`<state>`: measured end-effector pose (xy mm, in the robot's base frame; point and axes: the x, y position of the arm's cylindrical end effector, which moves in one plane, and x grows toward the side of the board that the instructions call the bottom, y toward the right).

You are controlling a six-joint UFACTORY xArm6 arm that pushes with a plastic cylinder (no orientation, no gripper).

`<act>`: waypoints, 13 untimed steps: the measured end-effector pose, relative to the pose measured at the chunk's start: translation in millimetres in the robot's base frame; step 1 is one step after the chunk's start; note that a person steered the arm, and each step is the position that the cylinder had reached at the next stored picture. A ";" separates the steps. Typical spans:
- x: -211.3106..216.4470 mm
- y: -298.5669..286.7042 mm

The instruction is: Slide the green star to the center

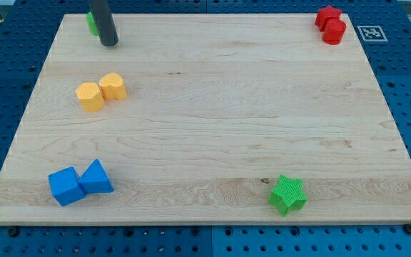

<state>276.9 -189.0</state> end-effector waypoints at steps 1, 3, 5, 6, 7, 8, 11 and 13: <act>0.1 3.0; 11.2 34.1; 49.9 42.9; 77.8 83.4; 84.7 98.7; 84.7 98.7; 119.4 167.5; 140.0 203.8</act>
<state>416.8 14.9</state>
